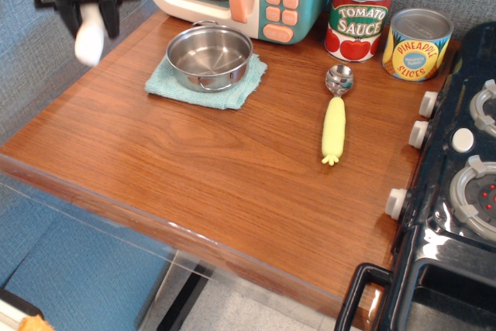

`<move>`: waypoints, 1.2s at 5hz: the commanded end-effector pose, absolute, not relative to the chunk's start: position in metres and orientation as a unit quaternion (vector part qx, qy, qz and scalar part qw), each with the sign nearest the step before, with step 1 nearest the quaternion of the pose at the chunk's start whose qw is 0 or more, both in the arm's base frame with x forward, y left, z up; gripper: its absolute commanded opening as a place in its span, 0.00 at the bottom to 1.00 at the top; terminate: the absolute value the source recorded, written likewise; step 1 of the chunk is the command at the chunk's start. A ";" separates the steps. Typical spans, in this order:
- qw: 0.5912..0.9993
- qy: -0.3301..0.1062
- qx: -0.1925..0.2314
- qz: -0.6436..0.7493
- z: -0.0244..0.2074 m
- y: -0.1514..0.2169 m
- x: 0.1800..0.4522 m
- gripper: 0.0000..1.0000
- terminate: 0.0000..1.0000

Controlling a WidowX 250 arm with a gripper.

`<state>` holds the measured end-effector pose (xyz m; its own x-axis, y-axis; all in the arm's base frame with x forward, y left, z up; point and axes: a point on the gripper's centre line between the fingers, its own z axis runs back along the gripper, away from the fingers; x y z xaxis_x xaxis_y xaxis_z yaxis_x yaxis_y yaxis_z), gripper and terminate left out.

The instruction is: Pick up mushroom and place it near the bottom of the spoon.

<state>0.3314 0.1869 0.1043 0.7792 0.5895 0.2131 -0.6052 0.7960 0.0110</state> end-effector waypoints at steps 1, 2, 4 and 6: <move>0.985 -0.076 0.031 0.154 0.105 0.093 0.298 0.00 0.00; 0.991 -0.077 0.055 0.096 0.082 0.046 0.292 0.00 0.00; 0.993 -0.068 0.086 0.041 0.051 -0.021 0.282 0.00 0.00; 0.992 -0.062 0.064 0.095 0.050 -0.018 0.278 1.00 0.00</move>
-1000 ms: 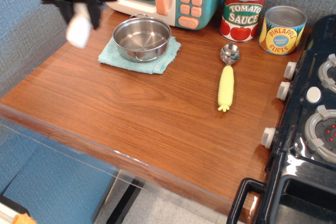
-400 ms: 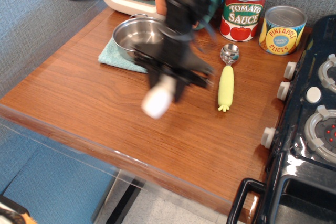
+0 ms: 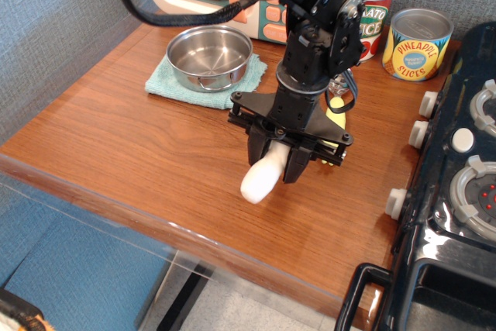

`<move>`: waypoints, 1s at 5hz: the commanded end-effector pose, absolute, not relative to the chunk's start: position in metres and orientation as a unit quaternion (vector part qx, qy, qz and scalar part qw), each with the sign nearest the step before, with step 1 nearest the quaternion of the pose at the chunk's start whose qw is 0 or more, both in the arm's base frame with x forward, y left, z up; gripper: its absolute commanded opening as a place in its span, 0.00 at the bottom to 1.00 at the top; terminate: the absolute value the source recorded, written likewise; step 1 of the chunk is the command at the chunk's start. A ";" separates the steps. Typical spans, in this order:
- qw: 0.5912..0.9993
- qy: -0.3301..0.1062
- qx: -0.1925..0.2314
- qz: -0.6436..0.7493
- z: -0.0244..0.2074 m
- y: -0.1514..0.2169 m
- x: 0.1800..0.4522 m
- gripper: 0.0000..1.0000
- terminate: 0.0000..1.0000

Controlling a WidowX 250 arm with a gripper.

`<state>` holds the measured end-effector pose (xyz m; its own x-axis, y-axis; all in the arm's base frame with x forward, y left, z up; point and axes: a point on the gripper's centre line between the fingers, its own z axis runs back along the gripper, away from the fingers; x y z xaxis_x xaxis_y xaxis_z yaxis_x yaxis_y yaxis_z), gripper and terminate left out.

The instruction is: Pick up mushroom and place it near the bottom of the spoon.

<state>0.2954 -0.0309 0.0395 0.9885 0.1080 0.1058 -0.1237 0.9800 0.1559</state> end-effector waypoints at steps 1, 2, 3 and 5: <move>0.991 -0.066 0.049 0.104 0.055 -0.014 0.278 1.00 0.00; 0.991 -0.082 0.029 0.102 0.071 -0.012 0.276 1.00 0.00; 0.990 -0.101 0.007 0.098 0.090 -0.010 0.274 1.00 0.00; 0.995 -0.086 0.017 0.050 0.100 -0.003 0.278 1.00 0.00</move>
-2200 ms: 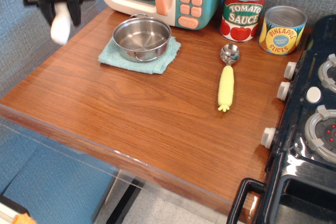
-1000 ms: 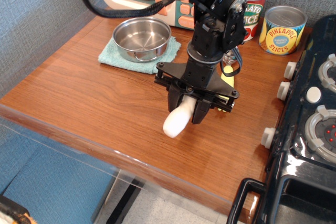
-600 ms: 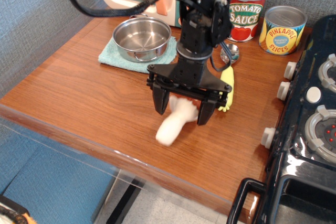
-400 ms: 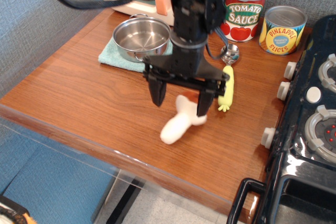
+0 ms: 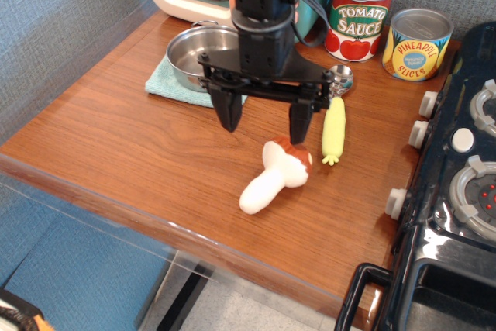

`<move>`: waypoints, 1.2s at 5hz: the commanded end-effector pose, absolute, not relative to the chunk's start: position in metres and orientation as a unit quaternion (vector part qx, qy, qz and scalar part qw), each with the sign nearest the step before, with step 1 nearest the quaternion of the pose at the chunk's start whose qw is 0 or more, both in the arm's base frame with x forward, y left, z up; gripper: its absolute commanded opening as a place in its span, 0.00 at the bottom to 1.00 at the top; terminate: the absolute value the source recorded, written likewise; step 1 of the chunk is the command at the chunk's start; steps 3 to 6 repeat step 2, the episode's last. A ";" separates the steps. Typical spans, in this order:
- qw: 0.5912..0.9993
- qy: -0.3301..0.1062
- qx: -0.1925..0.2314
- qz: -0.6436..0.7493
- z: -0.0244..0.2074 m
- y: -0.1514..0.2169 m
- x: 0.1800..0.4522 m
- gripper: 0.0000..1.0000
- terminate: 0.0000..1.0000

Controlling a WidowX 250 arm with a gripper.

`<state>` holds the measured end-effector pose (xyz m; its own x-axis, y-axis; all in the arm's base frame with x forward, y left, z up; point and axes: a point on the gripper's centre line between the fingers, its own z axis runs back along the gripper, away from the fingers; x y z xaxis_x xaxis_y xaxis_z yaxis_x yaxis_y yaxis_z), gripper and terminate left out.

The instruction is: Pick up mushroom and place it near the bottom of the spoon.

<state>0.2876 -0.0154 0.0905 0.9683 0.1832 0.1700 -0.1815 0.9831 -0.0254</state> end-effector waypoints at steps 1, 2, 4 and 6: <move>0.995 -0.086 0.017 0.050 0.100 -0.003 0.278 1.00 0.00; 0.995 -0.086 0.017 0.050 0.100 -0.003 0.278 1.00 1.00; 0.995 -0.086 0.017 0.050 0.100 -0.003 0.278 1.00 1.00; 0.995 -0.086 0.017 0.050 0.100 -0.003 0.278 1.00 1.00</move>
